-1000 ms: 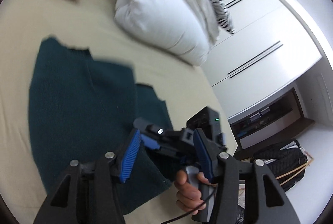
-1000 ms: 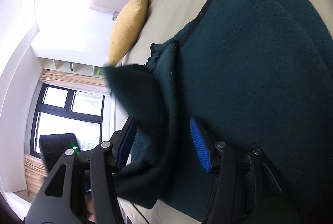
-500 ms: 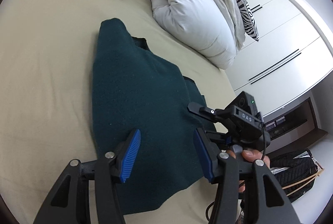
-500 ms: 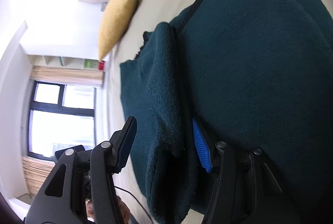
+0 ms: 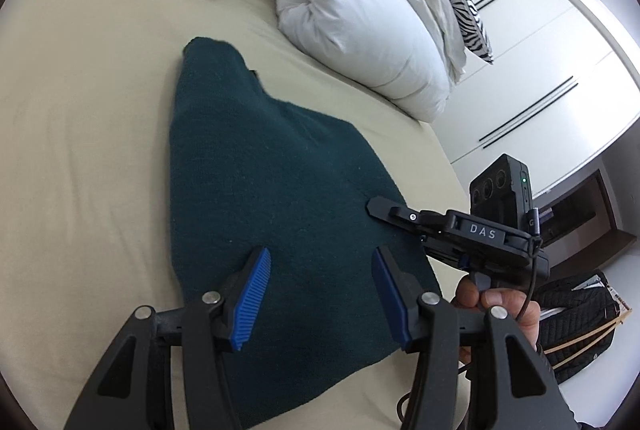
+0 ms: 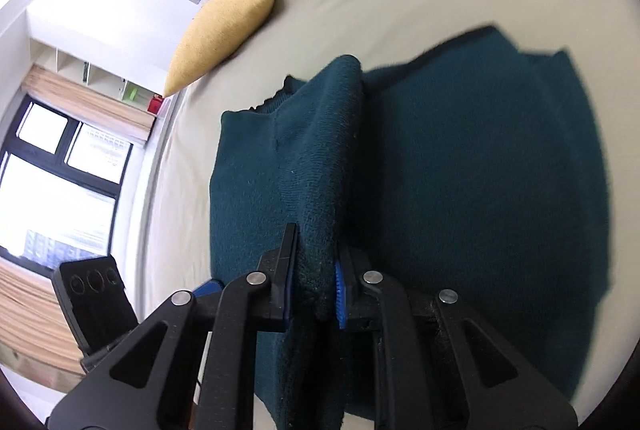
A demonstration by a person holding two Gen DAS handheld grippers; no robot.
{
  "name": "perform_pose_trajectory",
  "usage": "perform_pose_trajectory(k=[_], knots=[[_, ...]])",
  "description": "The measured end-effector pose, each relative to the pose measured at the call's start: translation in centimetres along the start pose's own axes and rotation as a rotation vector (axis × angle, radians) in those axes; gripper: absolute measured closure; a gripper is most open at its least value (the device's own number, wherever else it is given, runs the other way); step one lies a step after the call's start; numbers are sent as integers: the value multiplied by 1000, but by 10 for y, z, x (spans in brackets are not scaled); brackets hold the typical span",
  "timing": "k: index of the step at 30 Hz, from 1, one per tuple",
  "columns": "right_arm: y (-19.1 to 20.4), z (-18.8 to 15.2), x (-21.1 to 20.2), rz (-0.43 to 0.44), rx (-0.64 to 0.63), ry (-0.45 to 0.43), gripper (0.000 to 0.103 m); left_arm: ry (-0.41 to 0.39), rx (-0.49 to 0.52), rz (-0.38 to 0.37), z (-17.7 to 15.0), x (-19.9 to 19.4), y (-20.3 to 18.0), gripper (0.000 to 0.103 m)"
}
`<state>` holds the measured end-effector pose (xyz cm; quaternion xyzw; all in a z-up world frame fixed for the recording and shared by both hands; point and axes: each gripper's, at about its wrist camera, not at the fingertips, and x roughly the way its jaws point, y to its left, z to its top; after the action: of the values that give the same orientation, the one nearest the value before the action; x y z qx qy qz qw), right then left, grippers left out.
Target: Fold small clothes
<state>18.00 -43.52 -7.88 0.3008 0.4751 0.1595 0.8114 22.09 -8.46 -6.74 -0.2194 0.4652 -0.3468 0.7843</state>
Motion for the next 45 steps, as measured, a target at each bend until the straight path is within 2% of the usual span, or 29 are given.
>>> perform_pose_trajectory(k=[7,15,19,23,28,29,31,32,34,37,40,43,44,45], knots=[[-44,-6,-45,-65,29,-47,90,17,70,26,6,24,-33,48],[-89,-17,-87,-84,61,-71,90,39,140,56,7,51,-59,48],[-109,-20,-79,-69,106,-69,90,49,161,109,8,67,-56,48],[-138,-25,-62,-35,141,-63,90,65,154,120,7,81,-41,49],[-130,-29,-74,-11,141,-53,86,54,173,117,6,75,-44,49],[-127,-28,-83,-50,147,-59,82,45,174,116,8,72,-45,49],[-114,-21,-97,-143,115,-127,81,2,195,132,15,62,-50,48],[-108,-19,-103,-148,93,-156,81,-13,202,136,18,60,-51,47],[-95,-11,-112,-76,82,-184,81,-21,208,154,31,63,-51,45],[-75,4,-100,-29,34,-154,81,-31,229,207,55,77,-48,45],[-68,24,-65,24,39,-73,81,-1,227,240,75,96,-42,45],[-85,40,-29,-44,113,-3,82,97,222,277,81,127,-25,45],[-95,42,-21,-70,128,-1,88,92,227,284,81,130,-21,46],[-103,44,-17,-52,139,-11,90,86,231,290,80,133,-18,46]])
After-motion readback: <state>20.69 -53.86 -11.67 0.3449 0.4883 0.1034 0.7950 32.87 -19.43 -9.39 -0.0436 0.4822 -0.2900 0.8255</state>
